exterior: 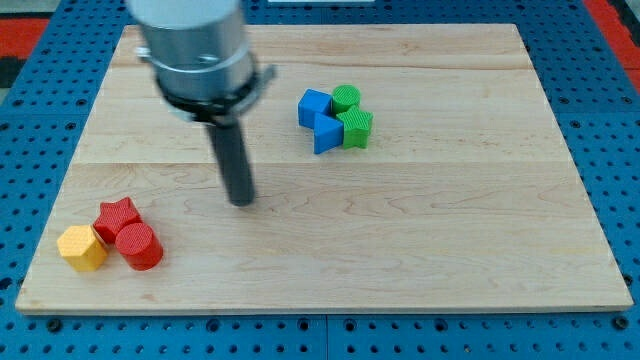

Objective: Point your arm to the top right

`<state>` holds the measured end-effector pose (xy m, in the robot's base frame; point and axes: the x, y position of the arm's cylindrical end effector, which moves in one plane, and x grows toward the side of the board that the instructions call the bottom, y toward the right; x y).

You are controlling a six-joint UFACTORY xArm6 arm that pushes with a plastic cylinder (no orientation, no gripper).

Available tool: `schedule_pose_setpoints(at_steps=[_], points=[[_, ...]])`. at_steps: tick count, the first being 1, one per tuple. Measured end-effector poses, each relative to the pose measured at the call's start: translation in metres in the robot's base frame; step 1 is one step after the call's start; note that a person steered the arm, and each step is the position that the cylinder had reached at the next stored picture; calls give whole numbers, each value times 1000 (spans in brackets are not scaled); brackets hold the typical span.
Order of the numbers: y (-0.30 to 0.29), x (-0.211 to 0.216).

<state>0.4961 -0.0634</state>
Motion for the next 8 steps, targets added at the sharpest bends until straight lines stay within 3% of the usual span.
schedule_pose_setpoints(at_steps=[1,3,5,7,8], points=[[81,-3],[216,-49],[266,-134],[276,-190],[312,-226]])
